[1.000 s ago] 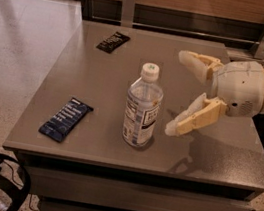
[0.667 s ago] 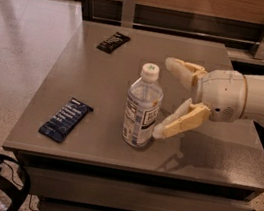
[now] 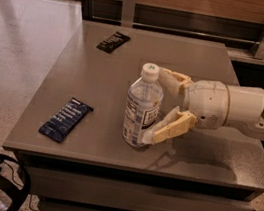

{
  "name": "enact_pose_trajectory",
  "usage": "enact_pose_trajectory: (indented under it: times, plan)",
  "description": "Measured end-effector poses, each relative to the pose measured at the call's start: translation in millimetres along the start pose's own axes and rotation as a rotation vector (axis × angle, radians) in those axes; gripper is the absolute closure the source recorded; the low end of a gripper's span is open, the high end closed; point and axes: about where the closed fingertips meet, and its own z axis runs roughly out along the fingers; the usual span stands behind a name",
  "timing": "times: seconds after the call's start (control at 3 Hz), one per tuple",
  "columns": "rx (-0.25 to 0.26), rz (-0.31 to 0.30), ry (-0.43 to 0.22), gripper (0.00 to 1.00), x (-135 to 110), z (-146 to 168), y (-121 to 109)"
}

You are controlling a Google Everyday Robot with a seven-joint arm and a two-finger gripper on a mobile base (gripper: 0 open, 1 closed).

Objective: Move blue plastic bottle near rxbar chocolate

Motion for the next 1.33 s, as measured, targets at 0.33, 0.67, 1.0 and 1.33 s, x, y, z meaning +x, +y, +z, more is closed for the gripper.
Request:
enact_pose_trajectory:
  times: [0.33,0.67,1.0,1.33]
  plan:
    - [-0.023,-0.023,-0.018,0.16,-8.6,8.5,9.2]
    - [-0.030,-0.030,-0.021,0.39,-11.2,11.6,11.4]
    - [-0.034,-0.032,-0.020,0.64,-12.5,13.7,12.4]
    - [-0.038,-0.034,-0.020,0.86,-13.6,15.6,13.3]
